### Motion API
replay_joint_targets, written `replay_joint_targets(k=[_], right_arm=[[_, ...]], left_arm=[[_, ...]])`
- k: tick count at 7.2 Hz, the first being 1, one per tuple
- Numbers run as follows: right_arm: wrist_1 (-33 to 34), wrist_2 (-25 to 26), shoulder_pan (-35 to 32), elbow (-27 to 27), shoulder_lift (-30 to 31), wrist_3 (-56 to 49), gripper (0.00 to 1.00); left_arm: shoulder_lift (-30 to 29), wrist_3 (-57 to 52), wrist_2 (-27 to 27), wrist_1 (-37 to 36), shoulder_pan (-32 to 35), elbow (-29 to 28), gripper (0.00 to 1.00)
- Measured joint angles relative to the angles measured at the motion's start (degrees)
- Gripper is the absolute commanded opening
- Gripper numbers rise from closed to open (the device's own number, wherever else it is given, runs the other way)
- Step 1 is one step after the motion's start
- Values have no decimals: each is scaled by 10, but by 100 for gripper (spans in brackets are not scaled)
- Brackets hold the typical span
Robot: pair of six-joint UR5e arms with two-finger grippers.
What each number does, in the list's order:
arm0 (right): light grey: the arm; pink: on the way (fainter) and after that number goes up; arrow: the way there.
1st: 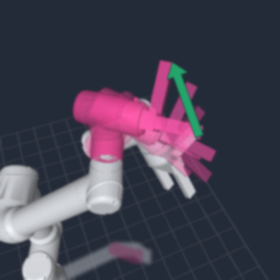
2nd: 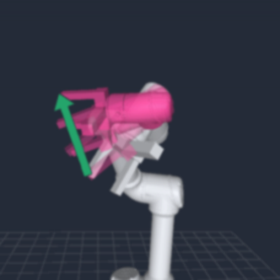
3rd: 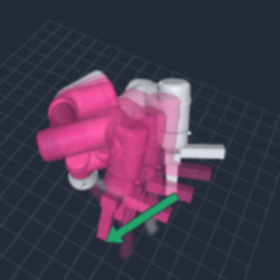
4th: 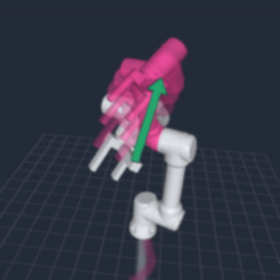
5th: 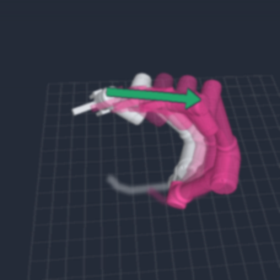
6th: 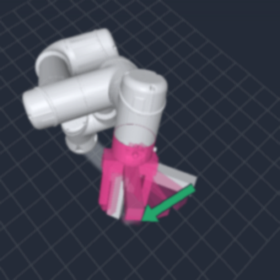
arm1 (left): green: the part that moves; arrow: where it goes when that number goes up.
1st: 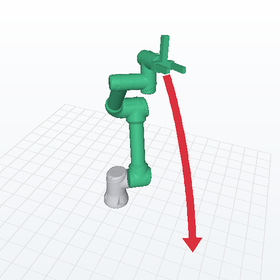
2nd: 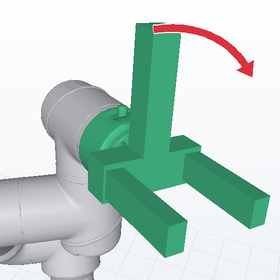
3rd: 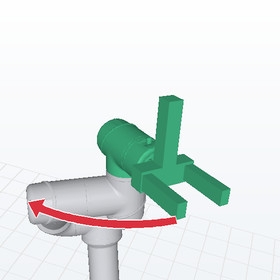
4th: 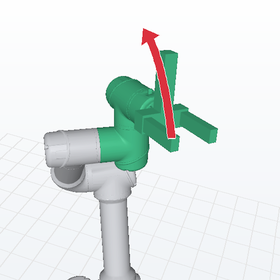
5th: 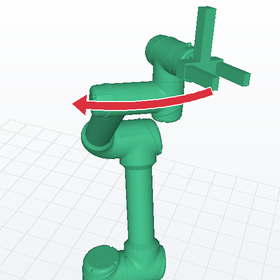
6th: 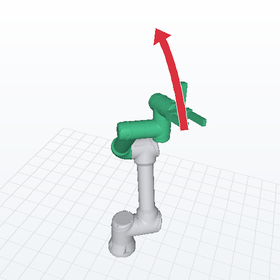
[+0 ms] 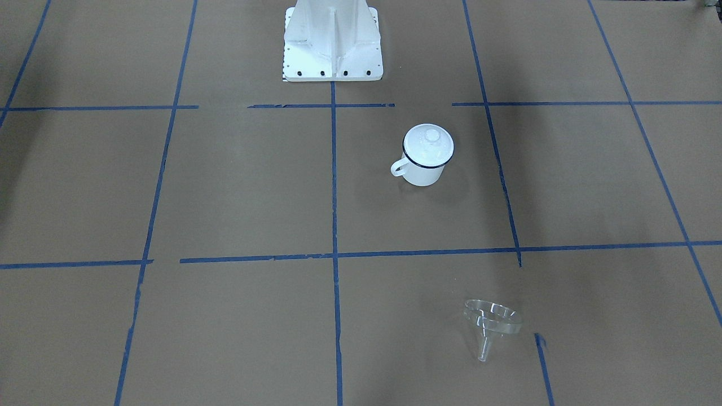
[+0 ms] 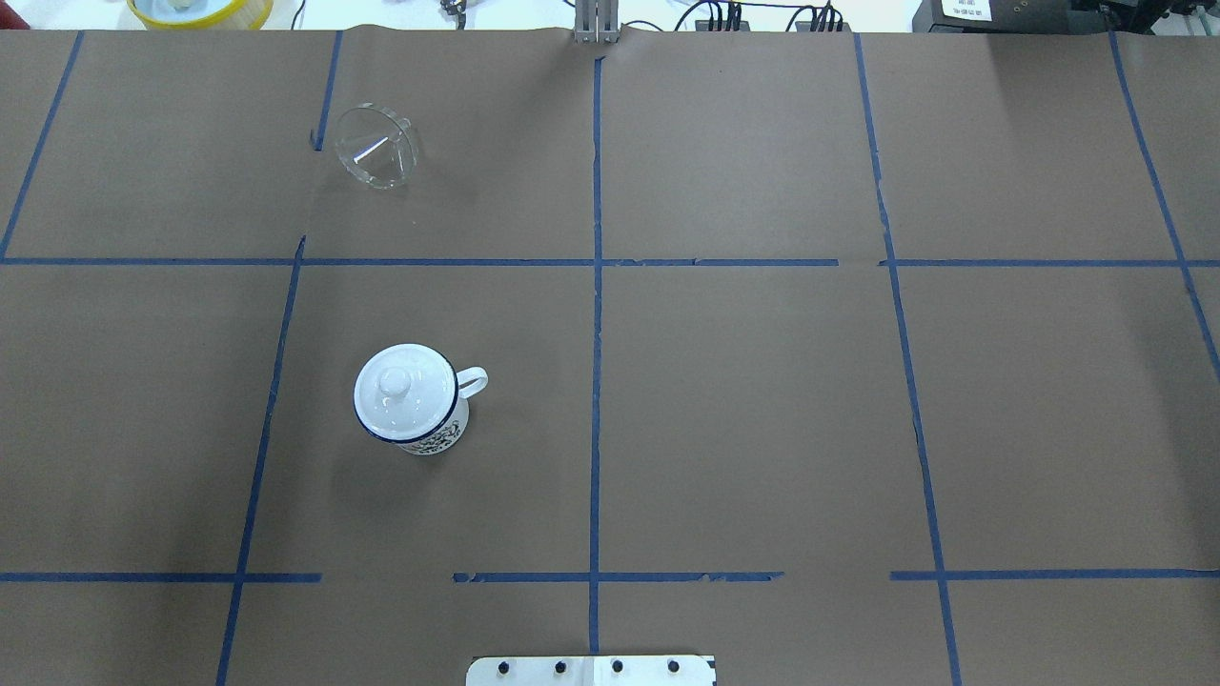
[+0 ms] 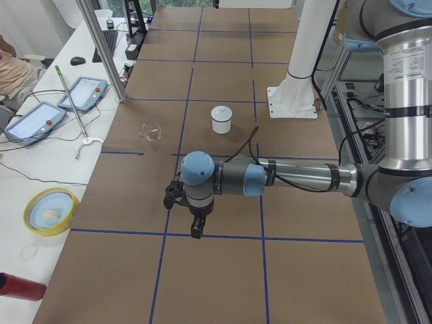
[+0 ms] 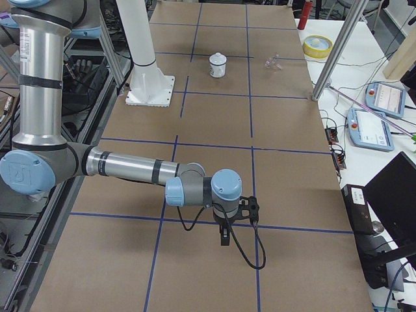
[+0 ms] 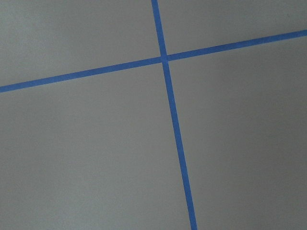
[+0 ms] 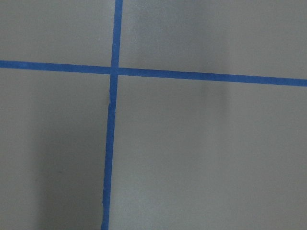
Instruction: Place funnel on cup
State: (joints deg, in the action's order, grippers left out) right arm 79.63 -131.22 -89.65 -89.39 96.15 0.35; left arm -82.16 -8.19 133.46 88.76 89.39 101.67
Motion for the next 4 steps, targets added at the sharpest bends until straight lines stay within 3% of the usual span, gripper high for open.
replay_joint_targets(k=[4], right_arm=[[0,0,0,0,0,0,100]], left_arm=[[-5,-2,-2,2,-2,5,100]])
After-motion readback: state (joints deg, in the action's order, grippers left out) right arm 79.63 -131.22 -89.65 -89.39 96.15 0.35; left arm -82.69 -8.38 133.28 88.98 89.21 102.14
